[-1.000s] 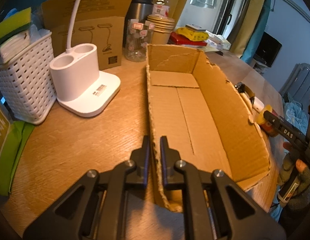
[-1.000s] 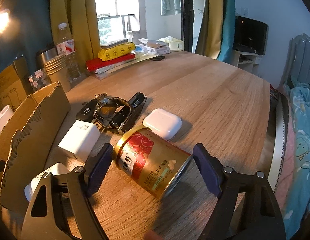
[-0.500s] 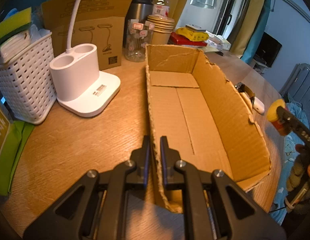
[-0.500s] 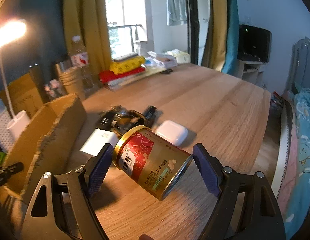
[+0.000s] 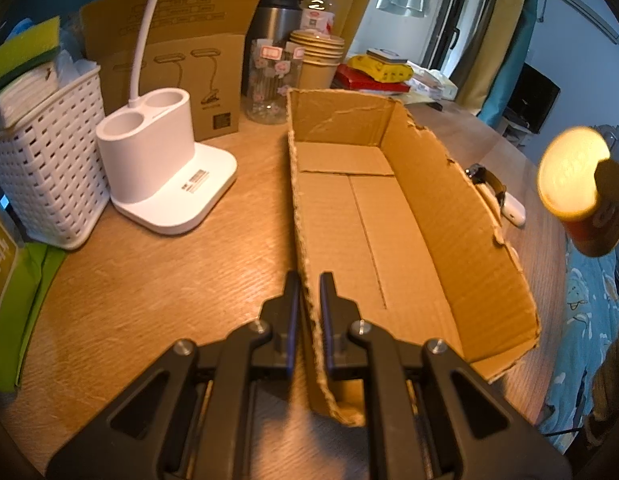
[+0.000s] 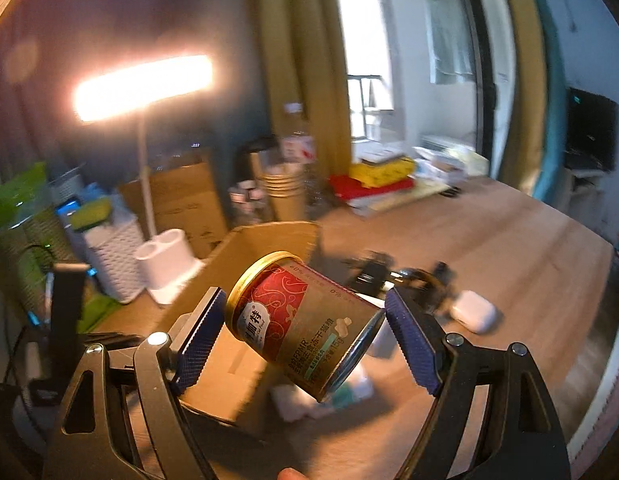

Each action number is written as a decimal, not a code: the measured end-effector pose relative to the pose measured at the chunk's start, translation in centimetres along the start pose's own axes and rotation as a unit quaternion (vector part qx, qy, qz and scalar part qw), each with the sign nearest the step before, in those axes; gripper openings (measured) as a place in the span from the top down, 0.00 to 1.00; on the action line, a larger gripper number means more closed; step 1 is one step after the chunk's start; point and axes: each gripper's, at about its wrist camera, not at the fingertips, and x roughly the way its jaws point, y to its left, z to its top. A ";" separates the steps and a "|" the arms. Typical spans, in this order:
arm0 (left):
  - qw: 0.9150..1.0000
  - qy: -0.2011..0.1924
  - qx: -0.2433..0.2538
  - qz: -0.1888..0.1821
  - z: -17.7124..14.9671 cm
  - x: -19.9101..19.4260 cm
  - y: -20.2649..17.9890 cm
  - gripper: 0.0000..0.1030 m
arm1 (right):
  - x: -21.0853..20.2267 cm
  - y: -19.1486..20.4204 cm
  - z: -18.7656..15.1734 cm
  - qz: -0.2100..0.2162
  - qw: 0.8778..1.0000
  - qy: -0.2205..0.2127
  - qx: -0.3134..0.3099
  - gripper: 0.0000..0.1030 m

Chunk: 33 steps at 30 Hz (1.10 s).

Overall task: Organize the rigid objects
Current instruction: 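Carry the red tin can with the right gripper into the cardboard box and release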

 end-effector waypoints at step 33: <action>1.000 -0.006 -0.005 -0.002 -0.1 -0.2 0.1 0.91 | 6.2 4.0 -2.3 0.119 0.985 0.124 0.029 0.18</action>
